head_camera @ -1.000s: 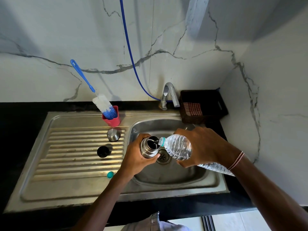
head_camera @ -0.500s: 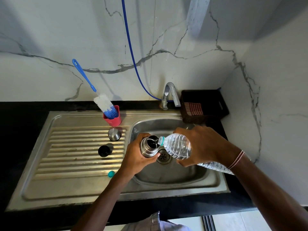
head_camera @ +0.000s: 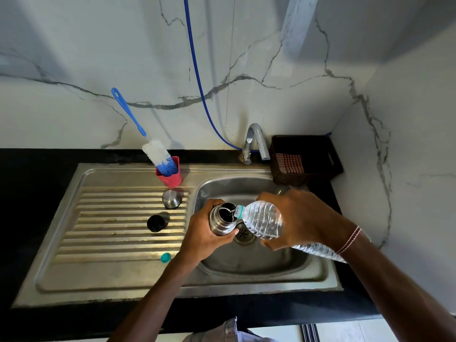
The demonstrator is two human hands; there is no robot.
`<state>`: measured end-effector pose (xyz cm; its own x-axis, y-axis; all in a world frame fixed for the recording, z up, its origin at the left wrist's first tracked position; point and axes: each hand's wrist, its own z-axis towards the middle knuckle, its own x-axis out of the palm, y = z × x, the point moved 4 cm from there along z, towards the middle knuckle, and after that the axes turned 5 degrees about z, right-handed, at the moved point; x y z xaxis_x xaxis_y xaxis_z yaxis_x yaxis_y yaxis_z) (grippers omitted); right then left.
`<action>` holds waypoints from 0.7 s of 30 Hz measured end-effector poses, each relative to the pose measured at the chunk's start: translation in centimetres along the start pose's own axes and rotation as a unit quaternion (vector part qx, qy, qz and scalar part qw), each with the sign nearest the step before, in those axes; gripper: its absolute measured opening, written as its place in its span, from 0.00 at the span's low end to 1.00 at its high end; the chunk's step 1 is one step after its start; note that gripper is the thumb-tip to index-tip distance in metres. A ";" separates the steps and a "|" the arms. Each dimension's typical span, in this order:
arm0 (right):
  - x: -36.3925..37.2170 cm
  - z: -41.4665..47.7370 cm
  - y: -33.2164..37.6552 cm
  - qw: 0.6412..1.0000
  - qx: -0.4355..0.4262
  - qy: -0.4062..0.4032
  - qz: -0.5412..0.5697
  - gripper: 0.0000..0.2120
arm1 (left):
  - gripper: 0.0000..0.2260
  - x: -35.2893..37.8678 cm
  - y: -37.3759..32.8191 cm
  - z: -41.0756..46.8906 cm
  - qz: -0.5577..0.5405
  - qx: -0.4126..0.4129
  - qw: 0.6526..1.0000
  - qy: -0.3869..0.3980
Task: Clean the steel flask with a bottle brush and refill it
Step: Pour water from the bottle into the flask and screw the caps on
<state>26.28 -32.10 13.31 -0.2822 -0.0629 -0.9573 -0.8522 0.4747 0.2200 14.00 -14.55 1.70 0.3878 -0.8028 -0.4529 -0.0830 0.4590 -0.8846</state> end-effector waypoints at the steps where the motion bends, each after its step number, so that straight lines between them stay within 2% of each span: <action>1: 0.0 0.1 -0.1 1.000 0.002 0.001 0.002 0.43 | 0.30 0.1 0.0 0.0 0.000 0.000 1.000 0.002; 21: 1.3 0.8 -1.7 1.000 0.020 0.013 0.016 0.45 | 0.30 1.0 0.3 0.9 -0.011 -0.013 1.000 0.007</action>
<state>27.72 -32.27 11.55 -0.3205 -0.0702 -0.9446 -0.8249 0.5109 0.2419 15.17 -14.90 1.10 0.3774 -0.8175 -0.4350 -0.0983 0.4317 -0.8967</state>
